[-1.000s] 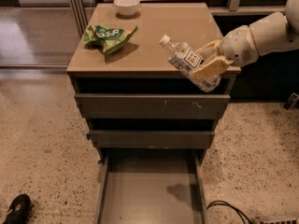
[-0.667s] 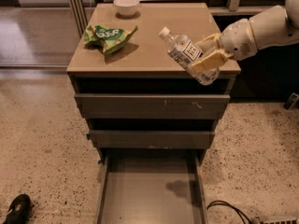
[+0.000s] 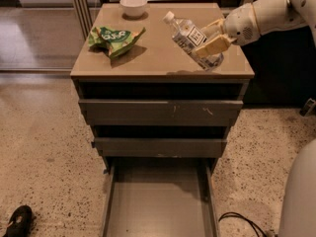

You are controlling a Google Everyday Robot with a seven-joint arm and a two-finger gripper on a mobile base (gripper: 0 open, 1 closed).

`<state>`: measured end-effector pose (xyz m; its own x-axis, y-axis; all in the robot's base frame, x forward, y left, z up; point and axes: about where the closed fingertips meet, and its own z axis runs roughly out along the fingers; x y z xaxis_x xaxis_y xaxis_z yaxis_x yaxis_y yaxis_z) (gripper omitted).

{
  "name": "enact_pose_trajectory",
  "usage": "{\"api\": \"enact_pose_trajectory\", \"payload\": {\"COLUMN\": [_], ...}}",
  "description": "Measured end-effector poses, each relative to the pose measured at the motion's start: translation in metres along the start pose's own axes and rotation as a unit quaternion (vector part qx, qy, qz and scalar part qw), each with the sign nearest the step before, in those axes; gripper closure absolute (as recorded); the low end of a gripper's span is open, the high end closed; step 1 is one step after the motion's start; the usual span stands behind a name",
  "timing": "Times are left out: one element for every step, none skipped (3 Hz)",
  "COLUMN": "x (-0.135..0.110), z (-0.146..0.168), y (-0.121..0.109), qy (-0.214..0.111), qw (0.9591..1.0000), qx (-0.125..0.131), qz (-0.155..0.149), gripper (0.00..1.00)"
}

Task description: Pick blue plastic bottle from bottom drawer and place on counter

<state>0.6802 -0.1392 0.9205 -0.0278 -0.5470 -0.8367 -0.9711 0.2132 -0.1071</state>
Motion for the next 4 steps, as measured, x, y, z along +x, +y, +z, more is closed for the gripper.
{"api": "enact_pose_trajectory", "payload": {"x": [-0.001, 0.005, 0.022, 0.037], "z": [0.011, 0.027, 0.054, 0.077], "y": [-0.021, -0.038, -0.049, -0.054], "qy": [-0.002, 0.001, 0.006, 0.016], "qw": [1.0000, 1.0000, 0.9995, 0.9985], "qx": [0.002, -0.001, -0.018, -0.036], "qz": [0.002, 0.007, 0.023, 0.037], "gripper": [1.00, 1.00, 1.00, 1.00]}}
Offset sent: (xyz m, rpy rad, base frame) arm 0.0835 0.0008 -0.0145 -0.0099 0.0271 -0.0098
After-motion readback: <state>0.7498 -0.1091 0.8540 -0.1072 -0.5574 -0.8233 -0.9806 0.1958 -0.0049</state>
